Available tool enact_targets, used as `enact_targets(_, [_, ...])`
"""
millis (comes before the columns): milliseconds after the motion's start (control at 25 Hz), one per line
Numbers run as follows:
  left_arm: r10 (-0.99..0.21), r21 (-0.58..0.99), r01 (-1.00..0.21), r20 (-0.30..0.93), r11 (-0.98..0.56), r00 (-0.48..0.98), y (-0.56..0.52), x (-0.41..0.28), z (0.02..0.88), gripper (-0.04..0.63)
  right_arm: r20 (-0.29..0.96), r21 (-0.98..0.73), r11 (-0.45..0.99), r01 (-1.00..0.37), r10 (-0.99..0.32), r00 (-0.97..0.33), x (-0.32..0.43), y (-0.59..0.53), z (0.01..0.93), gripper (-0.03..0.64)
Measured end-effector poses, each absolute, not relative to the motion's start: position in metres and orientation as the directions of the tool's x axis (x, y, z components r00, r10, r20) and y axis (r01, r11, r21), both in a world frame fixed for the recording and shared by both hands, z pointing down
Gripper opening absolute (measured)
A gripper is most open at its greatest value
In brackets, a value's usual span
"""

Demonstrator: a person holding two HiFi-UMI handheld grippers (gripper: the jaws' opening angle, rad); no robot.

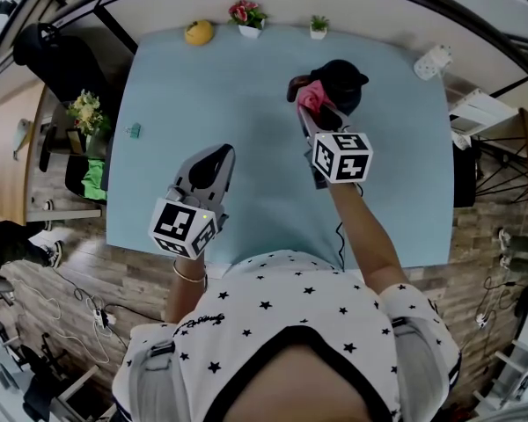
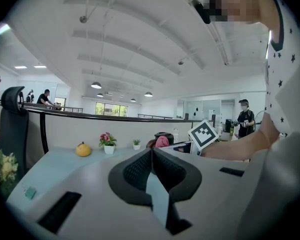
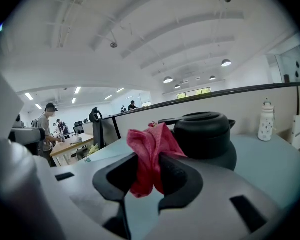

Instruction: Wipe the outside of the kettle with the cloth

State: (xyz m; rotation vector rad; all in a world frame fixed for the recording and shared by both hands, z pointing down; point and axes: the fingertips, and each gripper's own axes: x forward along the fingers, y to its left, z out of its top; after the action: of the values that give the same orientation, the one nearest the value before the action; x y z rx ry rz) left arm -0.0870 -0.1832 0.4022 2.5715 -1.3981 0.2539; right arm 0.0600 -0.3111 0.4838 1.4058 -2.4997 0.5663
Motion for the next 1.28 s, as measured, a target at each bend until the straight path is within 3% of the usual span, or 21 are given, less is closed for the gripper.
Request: enact_targets(1280, [-0.816, 0.11, -0.867, 0.298, -0.486, 0.496, -0.195, -0.1, 0.42, 0.032, 0.62, -0.317, 0.361, -0.877, -0.621, -0.48, 0.059, -0.305, 0.617, 0.123])
